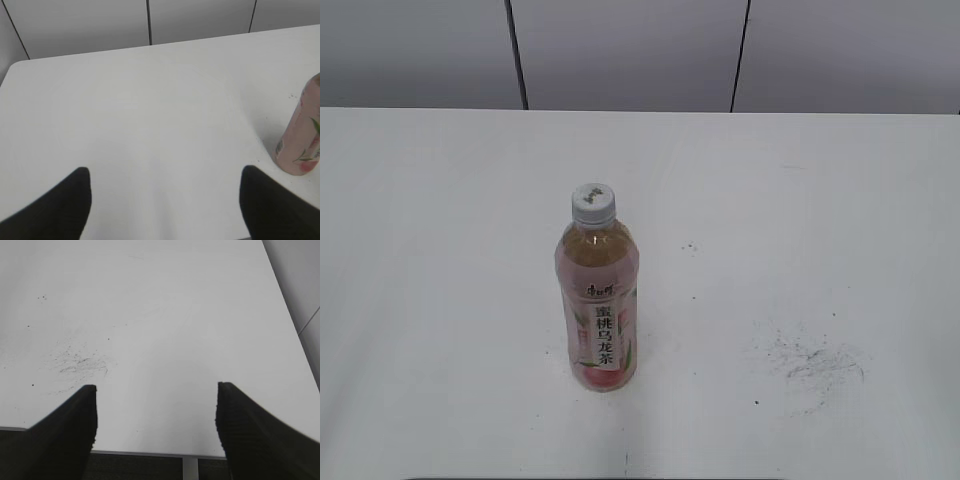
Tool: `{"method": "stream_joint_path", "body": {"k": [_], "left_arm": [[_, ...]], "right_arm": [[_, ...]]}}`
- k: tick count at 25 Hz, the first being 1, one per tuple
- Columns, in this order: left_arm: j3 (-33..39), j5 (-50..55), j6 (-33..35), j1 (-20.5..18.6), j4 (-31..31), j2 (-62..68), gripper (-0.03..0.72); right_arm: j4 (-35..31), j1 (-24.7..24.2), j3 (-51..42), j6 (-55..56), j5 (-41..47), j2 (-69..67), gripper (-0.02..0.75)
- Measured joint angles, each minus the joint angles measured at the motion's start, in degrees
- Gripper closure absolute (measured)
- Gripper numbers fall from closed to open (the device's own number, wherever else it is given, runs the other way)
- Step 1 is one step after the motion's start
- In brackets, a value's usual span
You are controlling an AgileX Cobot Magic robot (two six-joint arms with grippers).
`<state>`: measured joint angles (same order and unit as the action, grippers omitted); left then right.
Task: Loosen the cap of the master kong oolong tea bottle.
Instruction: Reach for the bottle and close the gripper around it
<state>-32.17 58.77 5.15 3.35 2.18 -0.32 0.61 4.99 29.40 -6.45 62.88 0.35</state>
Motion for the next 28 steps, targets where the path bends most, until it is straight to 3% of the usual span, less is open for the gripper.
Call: {"method": "stream_joint_path", "body": {"k": [10,15,23,28], "left_arm": [[0.0,0.0,0.0,0.0,0.0,0.0,0.146],[-0.66,-2.2,0.0,0.0,2.37,1.27,0.195],[-1.2,-29.63,0.0,0.0,12.36,14.14,0.229],[-1.2,-45.03,0.28,1.51,13.59,27.12,0.229]], "right_arm": [[0.0,0.0,0.0,0.0,0.0,0.0,0.183],[0.0,0.0,0.0,0.0,0.0,0.0,0.183],[0.0,0.0,0.0,0.0,0.0,0.0,0.183],[0.0,0.0,0.0,0.0,0.0,0.0,0.183]]}}
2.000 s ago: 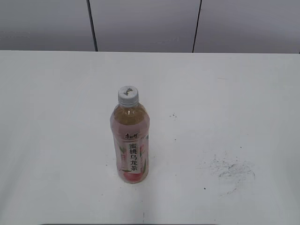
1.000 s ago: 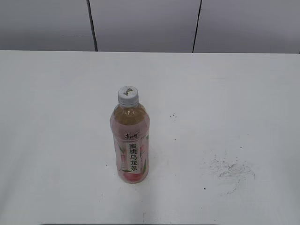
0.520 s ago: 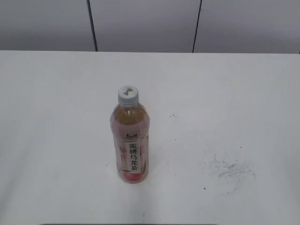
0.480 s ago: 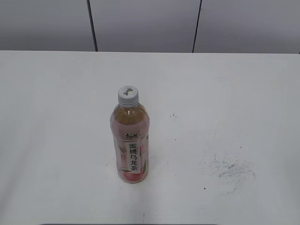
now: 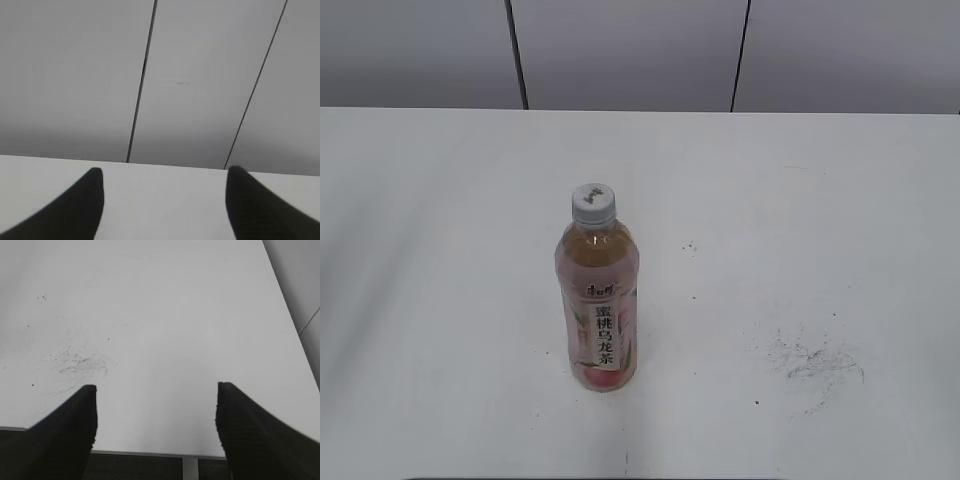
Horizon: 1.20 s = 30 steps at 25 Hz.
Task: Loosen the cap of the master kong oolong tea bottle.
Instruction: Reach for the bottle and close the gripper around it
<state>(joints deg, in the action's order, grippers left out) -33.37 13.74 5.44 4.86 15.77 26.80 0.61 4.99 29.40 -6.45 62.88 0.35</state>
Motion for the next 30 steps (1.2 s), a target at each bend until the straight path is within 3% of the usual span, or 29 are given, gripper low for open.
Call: {"method": "stream_joint_path", "body": {"k": [12,19,26,30], "left_arm": [[-0.02,-33.53,0.17,9.15,-4.65,40.21,0.23],[0.27,-45.2,-6.34,11.61,-9.59,53.35,0.23],[10.83,-62.28,-10.71,12.88,-14.05,53.44,0.23],[19.5,-76.74,-15.09,12.88,-22.06,53.39,0.23]], "right_arm": [[0.0,0.0,0.0,0.0,0.0,0.0,0.183],[0.0,0.0,0.0,0.0,0.0,0.0,0.183],[0.0,0.0,0.0,0.0,0.0,0.0,0.183],[0.0,0.0,0.0,0.0,0.0,0.0,0.183]]}}
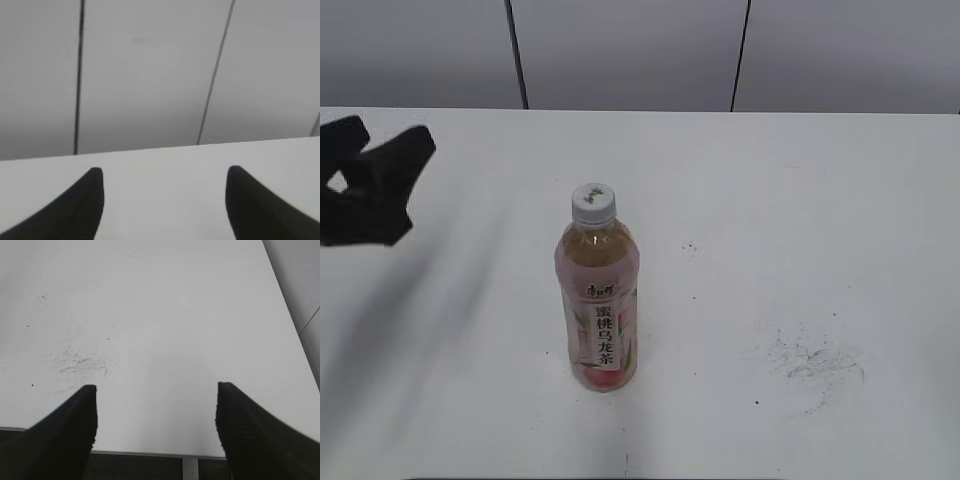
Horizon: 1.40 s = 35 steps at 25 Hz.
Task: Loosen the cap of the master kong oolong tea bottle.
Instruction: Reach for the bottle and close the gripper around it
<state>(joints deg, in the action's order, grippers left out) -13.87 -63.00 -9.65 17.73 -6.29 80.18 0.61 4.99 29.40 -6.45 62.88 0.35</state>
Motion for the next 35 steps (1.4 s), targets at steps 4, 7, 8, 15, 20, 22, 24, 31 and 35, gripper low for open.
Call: {"method": "stream_joint_path", "body": {"k": [4,7,8,15,20,22,24,31,35], "left_arm": [[6.5,-5.21,-0.69,0.0,-6.9,-0.17,0.23],[8.83,-5.67,-0.96,0.0,-10.45,-0.19,0.23],[9.19,-5.67,-1.55,0.0,-12.75,-0.19,0.23],[9.18,-5.88,-3.67,0.0,-28.95,-0.19,0.17],[6.39,-6.02,-7.21,0.0,-32.63,0.61,0.088],[4.58,-6.13,-7.72,0.0,-34.54,2.05,0.086],[2.91,-6.28,-8.15,0.0,-36.82,4.41,0.087],[-5.19,-6.28,-11.37,0.0,-44.08,13.22,0.093],[-8.61,-6.28,-12.8,2.65,-44.63,15.92,0.092]], "right_arm": [[0.0,0.0,0.0,0.0,0.0,0.0,0.183],[0.0,0.0,0.0,0.0,0.0,0.0,0.183],[0.0,0.0,0.0,0.0,0.0,0.0,0.183],[0.0,0.0,0.0,0.0,0.0,0.0,0.183],[0.0,0.0,0.0,0.0,0.0,0.0,0.183],[0.0,0.0,0.0,0.0,0.0,0.0,0.183],[0.0,0.0,0.0,0.0,0.0,0.0,0.183],[0.0,0.0,0.0,0.0,0.0,0.0,0.183],[0.0,0.0,0.0,0.0,0.0,0.0,0.183]]}}
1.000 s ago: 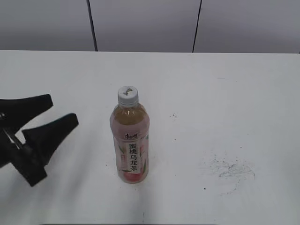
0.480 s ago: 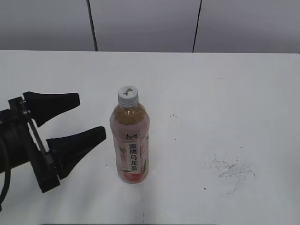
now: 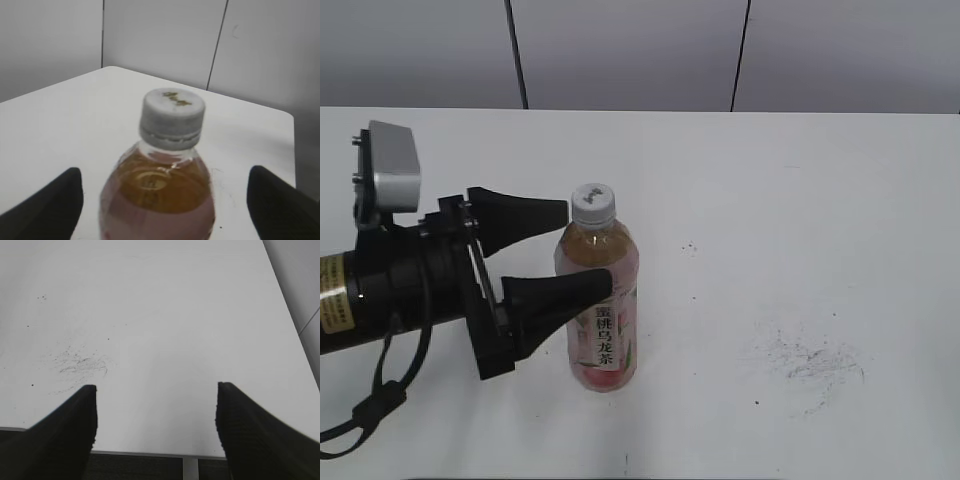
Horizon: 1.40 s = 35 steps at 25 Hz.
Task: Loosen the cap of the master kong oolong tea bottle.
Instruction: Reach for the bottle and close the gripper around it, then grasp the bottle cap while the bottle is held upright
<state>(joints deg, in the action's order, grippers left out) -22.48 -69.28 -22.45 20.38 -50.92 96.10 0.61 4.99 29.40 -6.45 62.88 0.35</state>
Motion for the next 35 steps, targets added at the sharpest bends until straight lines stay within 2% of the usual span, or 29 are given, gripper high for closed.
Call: {"method": "stream_joint_path", "body": {"k": [4,7,15,21,35], "left_arm": [[-1.9,-0.02,-0.05,3.53,2.08,2.62,0.093],[-3.33,-0.02,-0.05,4.49,3.89,5.35,0.097],[-6.13,0.05,0.4,4.66,4.31,11.51,0.108],[-6.44,-0.12,2.8,4.66,3.7,11.73,0.243],[-6.48,-0.22,3.03,4.66,3.0,11.73,0.243]], "right_arm": [[0.0,0.0,0.0,0.0,0.0,0.0,0.183],[0.0,0.0,0.0,0.0,0.0,0.0,0.183],[0.0,0.0,0.0,0.14,0.0,0.0,0.183],[0.0,0.0,0.0,0.13,0.0,0.0,0.183],[-0.61,0.0,1.04,-2.6,-1.78,-3.15,0.183]]}}
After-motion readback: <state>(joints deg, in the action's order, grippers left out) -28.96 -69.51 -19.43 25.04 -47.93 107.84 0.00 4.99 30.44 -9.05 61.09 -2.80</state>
